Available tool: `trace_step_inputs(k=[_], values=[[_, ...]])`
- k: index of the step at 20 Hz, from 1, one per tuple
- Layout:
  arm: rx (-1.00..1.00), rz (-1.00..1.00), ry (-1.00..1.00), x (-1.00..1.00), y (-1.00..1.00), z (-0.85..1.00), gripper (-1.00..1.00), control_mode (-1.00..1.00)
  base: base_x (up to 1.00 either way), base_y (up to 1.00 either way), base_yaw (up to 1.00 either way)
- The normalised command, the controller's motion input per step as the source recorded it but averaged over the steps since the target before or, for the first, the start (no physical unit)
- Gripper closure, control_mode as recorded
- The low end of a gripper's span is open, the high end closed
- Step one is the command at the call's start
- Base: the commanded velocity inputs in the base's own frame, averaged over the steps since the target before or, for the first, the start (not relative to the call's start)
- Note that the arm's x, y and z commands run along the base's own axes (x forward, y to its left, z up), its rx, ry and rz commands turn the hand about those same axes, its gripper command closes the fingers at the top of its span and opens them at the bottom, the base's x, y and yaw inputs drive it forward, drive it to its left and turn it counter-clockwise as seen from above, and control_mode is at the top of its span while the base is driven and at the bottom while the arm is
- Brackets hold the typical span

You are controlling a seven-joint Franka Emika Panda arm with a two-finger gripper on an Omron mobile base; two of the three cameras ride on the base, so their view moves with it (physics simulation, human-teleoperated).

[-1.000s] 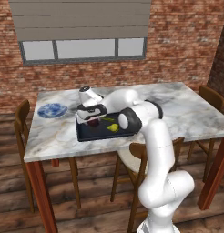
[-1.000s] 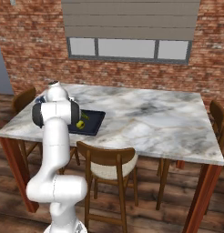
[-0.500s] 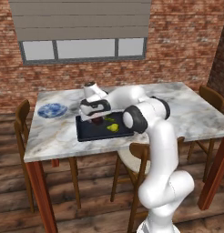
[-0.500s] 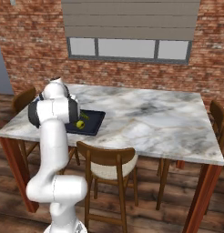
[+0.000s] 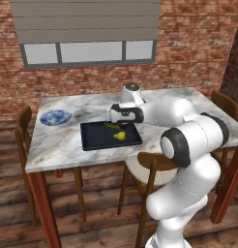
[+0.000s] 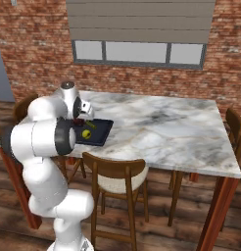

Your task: Create a steak meal by picking up the steak and asparagus from the tray and placing them on the plate. Leave the pear on the tray.

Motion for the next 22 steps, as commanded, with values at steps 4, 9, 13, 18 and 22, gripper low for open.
trace_step_inputs(k=[4,9,13,18,22], values=[[0.16,0.0,-0.09,-0.99,-0.6,0.86,1.0,-1.0,0.0,0.0,0.0],[0.09,0.0,0.03,-0.61,-0.49,0.92,1.0,-1.0,0.0,0.0,0.0],[0.03,0.0,0.07,-0.17,-0.19,0.82,1.0,-1.0,0.0,0.0,0.0],[0.0,0.0,0.02,-0.03,0.0,0.21,1.0,1.0,-0.1,0.07,0.0],[0.0,0.0,0.0,0.0,0.0,0.0,1.0,1.0,-0.33,0.48,0.04]])
